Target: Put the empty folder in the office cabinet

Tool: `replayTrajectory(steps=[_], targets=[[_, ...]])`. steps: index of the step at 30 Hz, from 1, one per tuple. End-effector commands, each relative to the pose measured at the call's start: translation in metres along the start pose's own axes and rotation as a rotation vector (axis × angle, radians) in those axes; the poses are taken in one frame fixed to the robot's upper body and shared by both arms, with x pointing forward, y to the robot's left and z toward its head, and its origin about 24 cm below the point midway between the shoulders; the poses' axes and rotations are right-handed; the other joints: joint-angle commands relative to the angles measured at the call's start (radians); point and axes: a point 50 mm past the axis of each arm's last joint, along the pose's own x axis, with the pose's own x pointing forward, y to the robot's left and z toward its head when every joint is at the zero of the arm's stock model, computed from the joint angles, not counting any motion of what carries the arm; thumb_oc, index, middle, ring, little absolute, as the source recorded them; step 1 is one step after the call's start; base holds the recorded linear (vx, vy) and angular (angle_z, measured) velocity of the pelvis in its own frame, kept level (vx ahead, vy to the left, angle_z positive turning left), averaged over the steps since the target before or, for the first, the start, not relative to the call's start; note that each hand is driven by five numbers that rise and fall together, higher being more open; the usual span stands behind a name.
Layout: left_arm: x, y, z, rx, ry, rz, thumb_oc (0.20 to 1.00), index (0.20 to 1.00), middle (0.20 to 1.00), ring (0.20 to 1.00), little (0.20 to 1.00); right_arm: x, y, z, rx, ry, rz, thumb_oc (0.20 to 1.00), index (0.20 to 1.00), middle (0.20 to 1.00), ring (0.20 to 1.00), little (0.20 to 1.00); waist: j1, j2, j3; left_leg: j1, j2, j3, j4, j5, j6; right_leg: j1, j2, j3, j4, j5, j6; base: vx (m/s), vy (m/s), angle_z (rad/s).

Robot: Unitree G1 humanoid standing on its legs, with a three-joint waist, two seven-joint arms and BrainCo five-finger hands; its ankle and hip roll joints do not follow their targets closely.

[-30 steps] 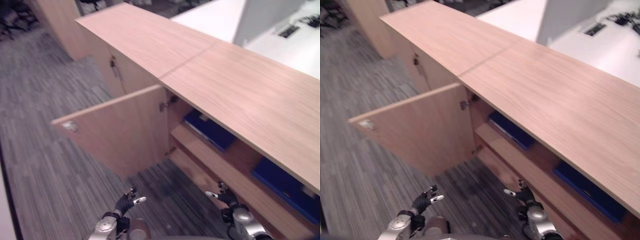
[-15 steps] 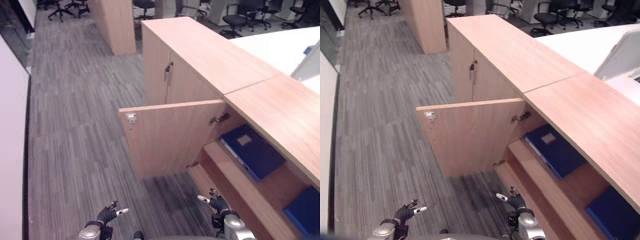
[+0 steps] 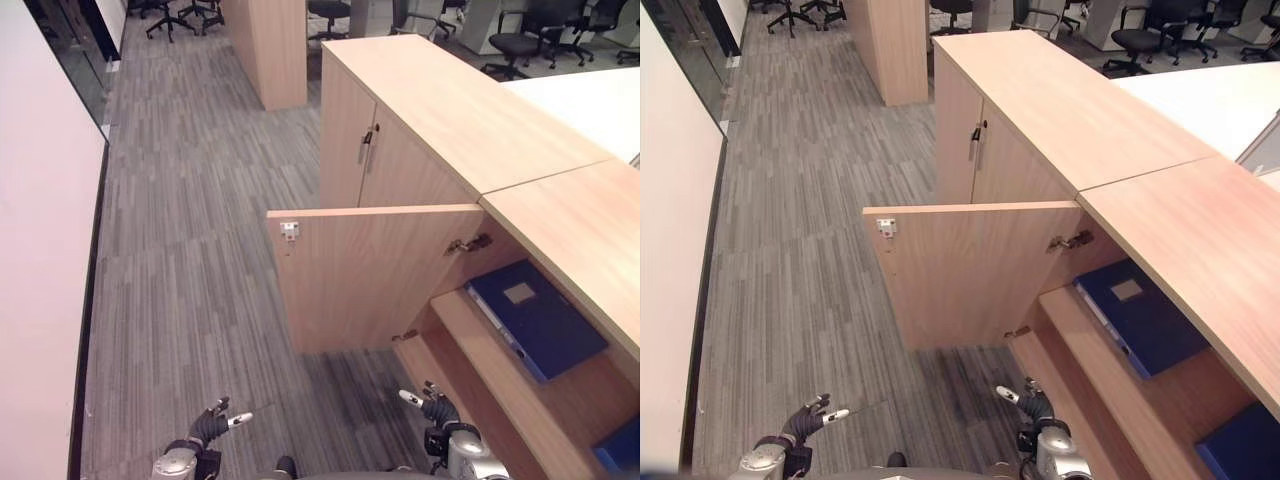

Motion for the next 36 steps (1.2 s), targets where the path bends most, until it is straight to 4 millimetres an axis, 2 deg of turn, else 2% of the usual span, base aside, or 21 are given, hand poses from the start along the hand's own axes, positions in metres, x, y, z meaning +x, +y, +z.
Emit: replayTrajectory(steps=[1,5,11,13,15,18,20,22,24,25,26,27,31,32,34,36], targets=[[0.005,0.006,0.022,-0.057,-0.095,0.036,1.000,1.000,1.000,1.000,1.000,0.003,-0.003,0.016,0.035,-0.075,-0.011,1.000,1.000,1.000,1.000,1.000,0.013,0.007,-0.025,0.004,-0.005,0.009,0.027,-0.061,-0.016,-0.013,-0.010,0.027,0.026,0.005,0.050,0.01,-0.039,-0.08],[0.004,-0.002,0.024,-0.064,-0.116,0.011,1.000,1.000,1.000,1.000,1.000,0.000,-0.009,0.012,0.016,-0.069,-0.019,1.000,1.000,1.000,1.000,1.000,0.007,0.008,-0.029,0.017,0.000,0.009,0.014,-0.053,-0.028,0.029,-0.005,0.023,-0.035,0.019,0.045,0.01,-0.046,0.02],[0.002,-0.002,0.058,-0.142,-0.277,0.003,1.000,1.000,1.000,1.000,1.000,-0.002,-0.016,0.006,-0.003,-0.046,-0.037,1.000,1.000,1.000,1.000,1.000,-0.001,0.011,-0.039,0.032,0.006,0.011,0.002,-0.052,-0.038,0.055,-0.004,0.025,-0.082,0.038,0.049,0.01,-0.019,0.02],[0.002,-0.001,0.063,-0.154,-0.297,0.008,1.000,1.000,1.000,1.000,1.000,-0.002,-0.016,0.005,-0.003,-0.045,-0.037,1.000,1.000,1.000,1.000,1.000,-0.002,0.011,-0.039,0.035,0.007,0.012,0.002,-0.053,-0.039,0.058,-0.004,0.026,-0.085,0.038,0.050,0.00,0.000,0.00],[0.002,0.010,0.094,-0.206,-0.409,0.048,1.000,1.000,1.000,1.000,1.000,-0.003,-0.012,0.004,-0.010,-0.048,-0.019,1.000,1.000,1.000,1.000,1.000,-0.014,0.012,-0.043,0.045,0.011,0.019,0.002,-0.056,-0.042,0.062,-0.005,0.033,-0.088,0.040,0.051,0.04,-0.022,-0.12],[0.004,0.018,0.108,-0.210,-0.444,0.078,1.000,1.000,1.000,1.000,1.000,-0.004,-0.008,0.003,-0.023,-0.044,-0.001,1.000,1.000,1.000,1.000,1.000,-0.023,0.013,-0.047,0.053,0.012,0.026,0.002,-0.061,-0.043,0.065,-0.005,0.040,-0.089,0.040,0.051,0.02,-0.007,-0.12],[0.002,0.029,0.128,-0.209,-0.498,0.109,1.000,1.000,1.000,1.000,1.000,-0.004,-0.004,0.002,-0.030,-0.046,0.016,1.000,1.000,1.000,1.000,1.000,-0.032,0.015,-0.051,0.059,0.014,0.034,0.002,-0.063,-0.045,0.065,-0.004,0.046,-0.089,0.042,0.051,0.03,-0.009,-0.06],[0.000,0.049,0.151,-0.202,-0.553,0.164,1.000,1.000,1.000,1.000,1.000,-0.006,-0.001,0.001,-0.050,-0.047,0.041,1.000,1.000,1.000,1.000,1.000,-0.049,0.016,-0.054,0.065,0.017,0.045,0.002,-0.065,-0.047,0.064,-0.002,0.054,-0.088,0.044,0.052,0.02,-0.003,-0.08],[-0.002,0.057,0.159,-0.198,-0.573,0.185,1.000,1.000,1.000,1.000,1.000,-0.006,-0.001,0.001,-0.056,-0.050,0.048,1.000,1.000,1.000,1.000,1.000,-0.053,0.016,-0.055,0.066,0.019,0.048,0.002,-0.064,-0.048,0.063,-0.002,0.056,-0.087,0.046,0.052,0.01,-0.001,-0.12],[-0.007,0.072,0.175,-0.190,-0.607,0.228,1.000,1.000,1.000,1.000,1.000,-0.007,-0.001,0.002,-0.065,-0.060,0.060,1.000,1.000,1.000,1.000,1.000,-0.062,0.018,-0.058,0.066,0.020,0.052,0.002,-0.065,-0.049,0.060,-0.002,0.059,-0.086,0.048,0.054,0.01,-0.004,-0.10],[-0.007,0.073,0.175,-0.190,-0.608,0.228,1.000,1.000,1.000,1.000,1.000,-0.007,-0.001,0.002,-0.064,-0.061,0.060,1.000,1.000,1.000,1.000,1.000,-0.061,0.017,-0.057,0.067,0.020,0.053,0.002,-0.065,-0.049,0.060,-0.002,0.060,-0.086,0.048,0.054,0.02,-0.003,-0.06],[-0.014,0.085,0.196,-0.184,-0.667,0.255,1.000,1.000,1.000,1.000,1.000,-0.008,-0.003,0.000,-0.077,-0.057,0.062,1.000,1.000,1.000,1.000,1.000,-0.069,0.017,-0.059,0.069,0.023,0.059,0.002,-0.066,-0.050,0.057,-0.003,0.061,-0.084,0.052,0.057,0.01,0.004,-0.06],[-0.025,0.104,0.228,-0.144,-0.736,0.291,1.000,1.000,1.000,1.000,1.000,-0.008,-0.004,0.000,-0.077,-0.056,0.074,1.000,1.000,1.000,1.000,1.000,-0.082,0.014,-0.061,0.071,0.025,0.069,0.002,-0.068,-0.052,0.048,-0.003,0.066,-0.079,0.058,0.062,0.01,0.009,-0.06],[-0.025,0.104,0.229,-0.143,-0.738,0.290,1.000,1.000,1.000,1.000,1.000,-0.008,-0.003,0.000,-0.075,-0.057,0.074,1.000,1.000,1.000,1.000,1.000,-0.081,0.013,-0.059,0.071,0.025,0.069,0.002,-0.068,-0.052,0.048,-0.004,0.066,-0.078,0.058,0.062,0.02,0.010,-0.03],[-0.033,0.112,0.253,-0.120,-0.780,0.312,1.000,1.000,1.000,1.000,1.000,-0.008,-0.003,0.001,-0.083,-0.059,0.085,1.000,1.000,1.000,1.000,1.000,-0.090,0.009,-0.062,0.072,0.025,0.077,0.002,-0.070,-0.051,0.042,-0.004,0.070,-0.074,0.063,0.067,0.02,0.016,-0.13],[-0.035,0.114,0.260,-0.112,-0.792,0.319,1.000,1.000,1.000,1.000,1.000,-0.008,-0.002,0.001,-0.085,-0.059,0.090,1.000,1.000,1.000,1.000,1.000,-0.091,0.007,-0.059,0.072,0.025,0.080,0.002,-0.070,-0.051,0.041,-0.005,0.073,-0.072,0.063,0.068,0.00,0.016,-0.14]])
